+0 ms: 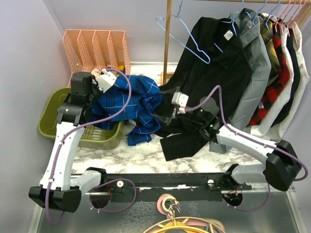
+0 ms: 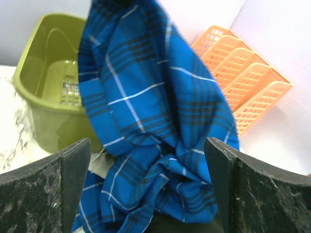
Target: Place the shirt on the hanger
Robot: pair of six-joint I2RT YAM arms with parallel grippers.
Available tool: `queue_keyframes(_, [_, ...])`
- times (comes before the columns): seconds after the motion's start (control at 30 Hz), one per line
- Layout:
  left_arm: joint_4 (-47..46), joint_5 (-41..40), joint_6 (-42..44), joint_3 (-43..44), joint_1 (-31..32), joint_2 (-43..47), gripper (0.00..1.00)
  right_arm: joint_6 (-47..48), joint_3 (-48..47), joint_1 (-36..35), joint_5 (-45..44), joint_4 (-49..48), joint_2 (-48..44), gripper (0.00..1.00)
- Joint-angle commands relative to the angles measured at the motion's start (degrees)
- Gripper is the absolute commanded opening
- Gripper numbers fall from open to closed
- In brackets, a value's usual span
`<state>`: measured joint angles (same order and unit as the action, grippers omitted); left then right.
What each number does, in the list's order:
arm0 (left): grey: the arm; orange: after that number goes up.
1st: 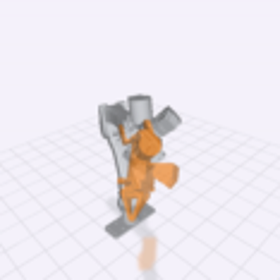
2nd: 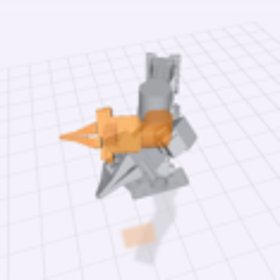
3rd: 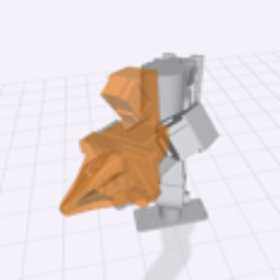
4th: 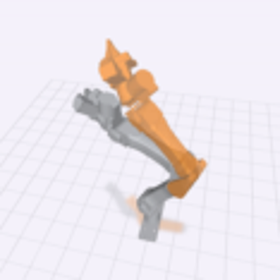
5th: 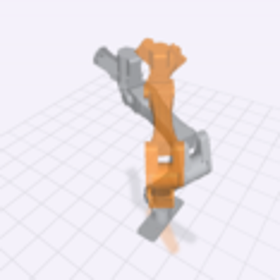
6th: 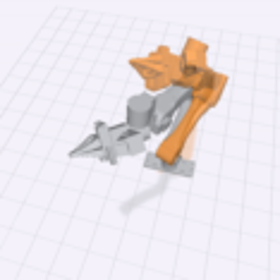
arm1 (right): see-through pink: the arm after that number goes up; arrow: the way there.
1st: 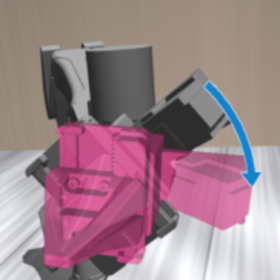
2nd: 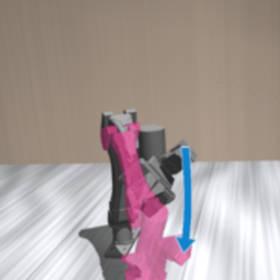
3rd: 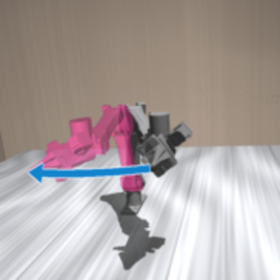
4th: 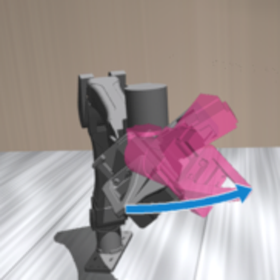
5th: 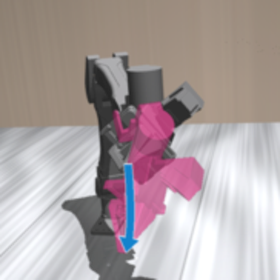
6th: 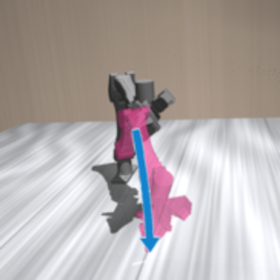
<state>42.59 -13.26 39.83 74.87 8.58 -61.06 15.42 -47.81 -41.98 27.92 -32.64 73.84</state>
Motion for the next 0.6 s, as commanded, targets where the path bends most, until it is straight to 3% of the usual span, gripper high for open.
queue_keyframes(0.0, [-3.5,-2.12,-1.24,2.36,-0.63,-1.52,0.0,12.06,3.32,-6.59,-4.02,-2.24,-0.29,0.99])
queue_keyframes(0.1, [-3.53,-2.21,-1.95,2.42,-0.83,-2.4,0.0,22.27,2.09,-13.35,-13.02,-1.3,4.31,0.99])
queue_keyframes(0.17, [-3.48,-2.63,-2.6,4.21,-0.92,-2.95,0.0,25.19,2.24,-14.82,-17.35,-7.22,8.36,1.0])
queue_keyframes(0.27, [-2.92,-2.5,-2.79,4.46,-1.06,-3.25,0.0,25.45,0.89,-15.31,-18.77,-12.04,12.5,0.99])
queue_keyframes(0.57, [-2.24,-2.0,-2.77,3.53,-1.63,-2.69,0.0,26.17,-9.57,-16.19,-21.15,-9.51,24.09,0.94])
